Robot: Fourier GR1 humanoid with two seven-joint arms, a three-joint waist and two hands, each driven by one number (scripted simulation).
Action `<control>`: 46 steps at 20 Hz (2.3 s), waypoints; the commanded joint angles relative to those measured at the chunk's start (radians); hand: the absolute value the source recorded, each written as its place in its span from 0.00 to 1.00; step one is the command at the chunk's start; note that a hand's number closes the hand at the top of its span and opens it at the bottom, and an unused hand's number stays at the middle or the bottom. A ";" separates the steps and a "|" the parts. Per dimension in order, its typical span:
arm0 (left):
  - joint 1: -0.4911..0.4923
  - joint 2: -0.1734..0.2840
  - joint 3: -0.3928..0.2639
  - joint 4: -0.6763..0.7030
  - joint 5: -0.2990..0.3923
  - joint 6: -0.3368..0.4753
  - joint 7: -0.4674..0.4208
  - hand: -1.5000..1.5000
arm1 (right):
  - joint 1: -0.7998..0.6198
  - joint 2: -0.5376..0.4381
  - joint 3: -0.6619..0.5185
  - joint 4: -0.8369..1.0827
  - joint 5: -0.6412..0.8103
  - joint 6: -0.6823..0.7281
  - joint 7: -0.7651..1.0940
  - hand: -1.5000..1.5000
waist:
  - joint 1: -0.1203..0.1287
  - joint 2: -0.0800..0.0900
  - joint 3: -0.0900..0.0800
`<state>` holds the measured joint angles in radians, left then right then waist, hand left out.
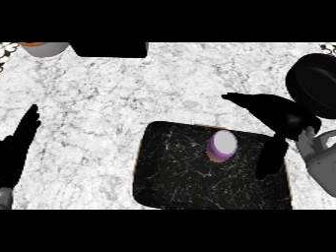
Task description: Pick the can from the tray and place it in the pot
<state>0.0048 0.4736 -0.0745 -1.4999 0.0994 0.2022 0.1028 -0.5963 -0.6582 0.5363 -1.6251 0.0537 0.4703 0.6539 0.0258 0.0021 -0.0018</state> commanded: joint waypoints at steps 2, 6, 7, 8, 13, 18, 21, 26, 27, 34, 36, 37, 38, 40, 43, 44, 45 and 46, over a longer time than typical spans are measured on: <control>-0.025 -0.038 0.012 0.055 -0.029 0.008 -0.017 0.50 | -0.085 0.116 0.011 0.092 -0.021 0.134 0.115 0.00 | -0.016 0.000 0.001; -0.020 -0.033 0.028 -0.013 -0.042 -0.005 0.045 0.50 | -0.073 0.202 0.001 0.059 0.006 0.172 0.214 0.00 | -0.021 -0.003 0.002; 0.013 -0.001 0.057 -0.040 -0.014 -0.041 0.036 0.50 | -0.129 0.240 -0.006 0.148 0.021 0.182 0.205 0.00 | -0.013 -0.002 0.002; 0.016 -0.018 0.062 0.009 -0.018 -0.055 -0.007 0.50 | -0.061 0.235 0.024 0.097 0.085 0.161 0.184 0.00 | -0.019 -0.002 0.002; 0.067 -0.039 0.064 -0.067 -0.049 -0.046 0.018 0.50 | -0.042 0.258 0.011 0.100 0.137 0.212 0.188 0.00 | -0.020 -0.004 0.002; 0.059 -0.092 0.050 -0.064 -0.097 -0.034 0.022 0.50 | -0.053 0.347 -0.003 0.184 0.227 0.230 0.175 0.00 | -0.019 -0.003 0.002; 0.047 -0.115 0.060 0.028 -0.103 -0.040 -0.055 0.50 | -0.089 0.349 -0.017 0.314 0.255 0.243 0.116 0.00 | -0.016 0.000 0.002; 0.040 -0.083 0.118 -0.030 -0.093 -0.090 0.012 0.50 | -0.024 0.406 -0.017 0.259 0.346 0.236 0.160 0.00 | -0.021 -0.002 0.002; 0.061 -0.098 0.102 -0.085 -0.109 -0.079 0.042 0.50 | -0.014 0.419 -0.001 0.277 0.389 0.215 0.111 0.00 | -0.019 -0.002 0.002; 0.031 -0.102 0.162 -0.002 -0.106 -0.136 -0.028 0.50 | 0.006 0.437 -0.038 0.399 0.493 0.204 -0.019 0.00 | -0.020 -0.001 0.002; 0.084 -0.127 0.146 -0.093 -0.142 -0.118 0.011 0.50 | -0.004 0.443 -0.091 0.358 0.504 0.253 -0.002 0.00 | -0.020 -0.003 0.002; 0.049 -0.102 0.158 -0.089 -0.110 -0.154 0.043 0.50 | -0.030 0.477 -0.057 0.499 0.550 0.165 -0.082 0.00 | -0.015 -0.001 0.002; 0.076 -0.104 0.178 -0.047 -0.123 -0.160 -0.017 0.50 | 0.022 0.503 -0.062 0.411 0.544 0.197 -0.002 0.00 | -0.020 -0.002 0.002; 0.042 -0.128 0.157 -0.071 -0.153 -0.131 0.047 0.50 | 0.066 0.423 -0.059 0.326 0.542 0.277 -0.055 1.00 | -0.024 -0.003 0.002; 0.039 -0.154 0.164 -0.055 -0.165 -0.124 0.017 0.50 | 0.021 0.426 -0.076 0.345 0.571 0.290 -0.142 1.00 | -0.021 -0.002 0.002; -0.010 -0.163 0.160 0.003 -0.173 -0.123 0.009 0.50 | 0.051 0.478 -0.023 0.388 0.626 0.205 -0.159 1.00 | -0.022 -0.001 0.002; 0.022 -0.129 0.197 -0.018 -0.148 -0.170 0.000 0.50 | 0.005 0.479 -0.086 0.369 0.605 0.269 -0.142 1.00 | -0.021 -0.002 0.002; 0.048 -0.148 0.187 -0.003 -0.163 -0.153 -0.033 0.50 | 0.094 0.469 -0.017 0.371 0.661 0.180 -0.184 1.00 | -0.021 -0.002 0.002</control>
<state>0.0351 0.3350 0.0985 -1.5193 -0.0541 0.0612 0.0993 -0.5659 -0.2000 0.4825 -1.2678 0.6425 0.7076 0.5362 0.0040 -0.0057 -0.0031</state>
